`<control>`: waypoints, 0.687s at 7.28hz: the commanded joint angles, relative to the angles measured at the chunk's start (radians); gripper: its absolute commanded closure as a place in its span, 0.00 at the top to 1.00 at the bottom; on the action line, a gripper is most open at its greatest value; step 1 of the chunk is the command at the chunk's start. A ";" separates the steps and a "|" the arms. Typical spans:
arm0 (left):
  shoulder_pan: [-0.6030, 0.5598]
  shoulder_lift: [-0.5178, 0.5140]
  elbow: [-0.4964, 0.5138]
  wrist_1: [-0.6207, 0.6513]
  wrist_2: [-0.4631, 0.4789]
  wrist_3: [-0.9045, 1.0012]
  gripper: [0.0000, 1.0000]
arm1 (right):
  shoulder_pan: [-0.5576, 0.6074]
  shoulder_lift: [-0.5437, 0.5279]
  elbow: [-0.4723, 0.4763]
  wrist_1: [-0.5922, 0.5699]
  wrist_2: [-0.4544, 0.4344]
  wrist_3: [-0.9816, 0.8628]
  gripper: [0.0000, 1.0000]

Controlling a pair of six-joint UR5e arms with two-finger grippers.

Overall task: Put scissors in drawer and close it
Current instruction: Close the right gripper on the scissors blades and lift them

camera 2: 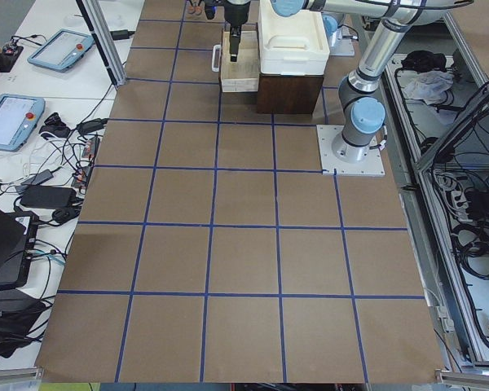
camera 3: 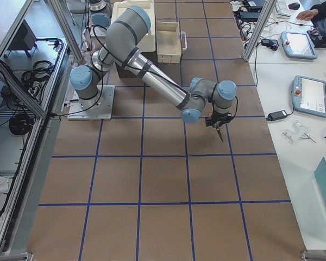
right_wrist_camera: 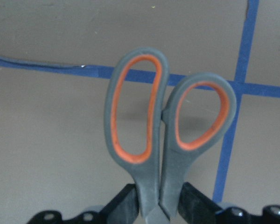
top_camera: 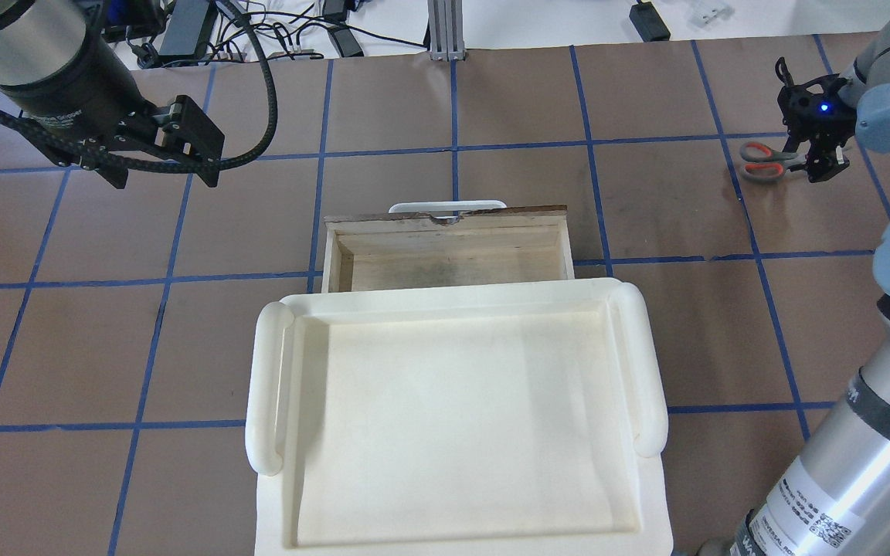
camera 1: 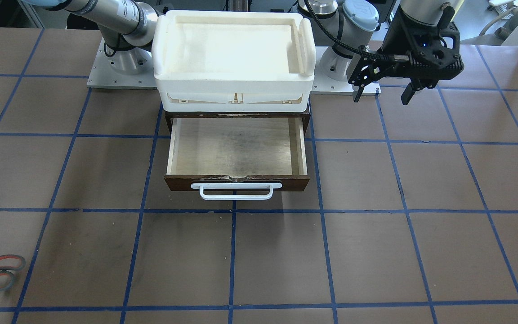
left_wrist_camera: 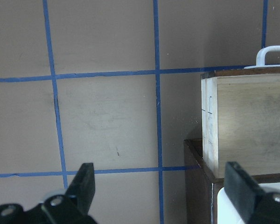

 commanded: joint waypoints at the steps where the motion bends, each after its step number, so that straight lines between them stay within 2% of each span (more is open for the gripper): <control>1: 0.000 0.000 0.000 0.001 0.000 0.000 1.00 | 0.057 -0.095 0.006 0.098 0.001 0.060 0.00; 4: 0.000 0.001 0.000 -0.008 0.005 0.000 1.00 | 0.192 -0.233 0.013 0.288 -0.002 0.203 0.00; 5: 0.000 0.003 0.000 -0.008 0.006 0.000 1.00 | 0.244 -0.268 0.015 0.322 -0.002 0.344 0.00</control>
